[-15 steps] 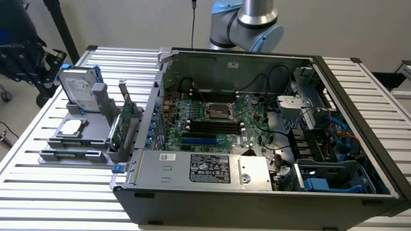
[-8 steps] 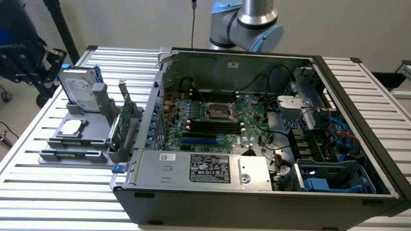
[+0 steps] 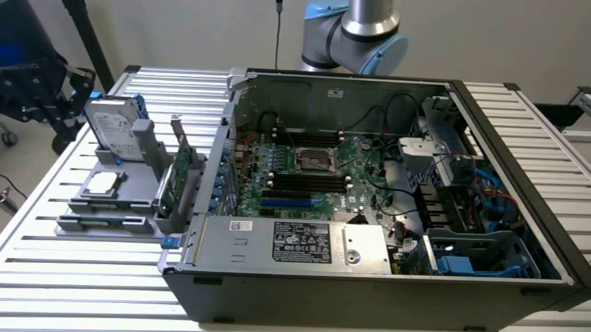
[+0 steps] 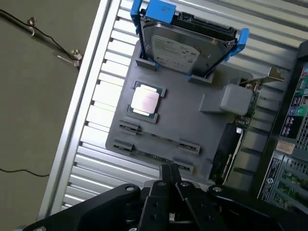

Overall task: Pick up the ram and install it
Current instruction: 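Pick up the ram and move it above insertion slot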

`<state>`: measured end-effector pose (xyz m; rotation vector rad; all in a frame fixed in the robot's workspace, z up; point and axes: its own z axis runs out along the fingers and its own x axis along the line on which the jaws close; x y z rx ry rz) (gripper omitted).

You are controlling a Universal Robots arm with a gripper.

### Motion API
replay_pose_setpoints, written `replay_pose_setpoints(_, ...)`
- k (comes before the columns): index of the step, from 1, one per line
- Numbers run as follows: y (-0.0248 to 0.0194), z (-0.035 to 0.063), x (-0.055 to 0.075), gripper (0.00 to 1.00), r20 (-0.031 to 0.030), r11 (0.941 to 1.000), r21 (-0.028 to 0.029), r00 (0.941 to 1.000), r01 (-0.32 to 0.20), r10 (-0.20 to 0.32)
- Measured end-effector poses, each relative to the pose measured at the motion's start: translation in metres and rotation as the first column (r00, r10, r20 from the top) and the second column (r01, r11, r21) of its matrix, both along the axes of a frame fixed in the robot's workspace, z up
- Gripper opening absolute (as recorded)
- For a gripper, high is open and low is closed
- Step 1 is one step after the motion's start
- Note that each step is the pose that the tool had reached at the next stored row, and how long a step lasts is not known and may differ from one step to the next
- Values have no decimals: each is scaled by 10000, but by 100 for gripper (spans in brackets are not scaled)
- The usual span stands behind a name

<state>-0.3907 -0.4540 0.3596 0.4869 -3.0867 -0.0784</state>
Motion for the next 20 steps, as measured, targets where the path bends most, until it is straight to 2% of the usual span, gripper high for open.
replay_pose_setpoints(5, 0, -10, 0, 11, 1, 9960, 1, 9960, -893, 893)
replay_pose_setpoints(10, 0, -22, 0, 11, 0, 9837, 0, 9837, -1800, 1800)
replay_pose_setpoints(15, 0, -35, 0, 11, 1, 9634, 1, 9634, -2682, 2682)
replay_pose_setpoints(20, 0, -48, 1, 11, 0, 9348, 1, 9348, -3553, 3553)
